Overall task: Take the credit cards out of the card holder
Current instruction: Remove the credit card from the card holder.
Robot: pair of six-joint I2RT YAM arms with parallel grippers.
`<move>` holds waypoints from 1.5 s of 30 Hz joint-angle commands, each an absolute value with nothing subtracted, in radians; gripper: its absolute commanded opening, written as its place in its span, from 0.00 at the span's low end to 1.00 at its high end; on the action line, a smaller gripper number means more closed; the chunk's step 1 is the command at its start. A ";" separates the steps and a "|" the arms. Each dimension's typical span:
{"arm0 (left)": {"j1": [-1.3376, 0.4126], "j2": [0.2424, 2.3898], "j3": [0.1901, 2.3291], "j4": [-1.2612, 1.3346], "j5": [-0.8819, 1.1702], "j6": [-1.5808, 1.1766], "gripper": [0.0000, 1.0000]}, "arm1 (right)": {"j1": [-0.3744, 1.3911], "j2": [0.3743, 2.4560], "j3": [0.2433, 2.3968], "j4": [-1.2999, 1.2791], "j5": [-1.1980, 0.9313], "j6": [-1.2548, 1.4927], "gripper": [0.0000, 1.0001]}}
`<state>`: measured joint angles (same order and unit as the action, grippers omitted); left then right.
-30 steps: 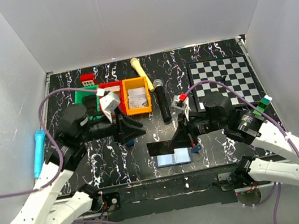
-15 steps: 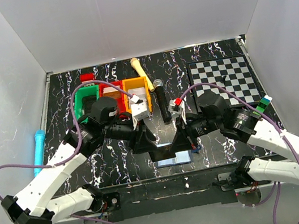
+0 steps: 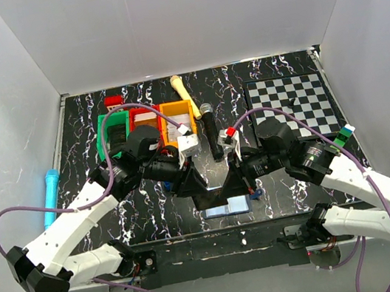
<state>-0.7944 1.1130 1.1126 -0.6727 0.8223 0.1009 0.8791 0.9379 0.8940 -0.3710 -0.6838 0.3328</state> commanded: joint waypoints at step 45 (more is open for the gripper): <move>-0.677 1.025 1.068 -0.624 0.735 0.014 0.00 | 0.876 0.865 0.930 -0.406 -0.546 0.367 0.81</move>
<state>-0.7628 1.0821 1.0866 -0.6487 0.7750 0.0620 0.8791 0.9211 0.8940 -0.3748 -0.6147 0.3565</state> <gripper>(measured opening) 0.010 0.800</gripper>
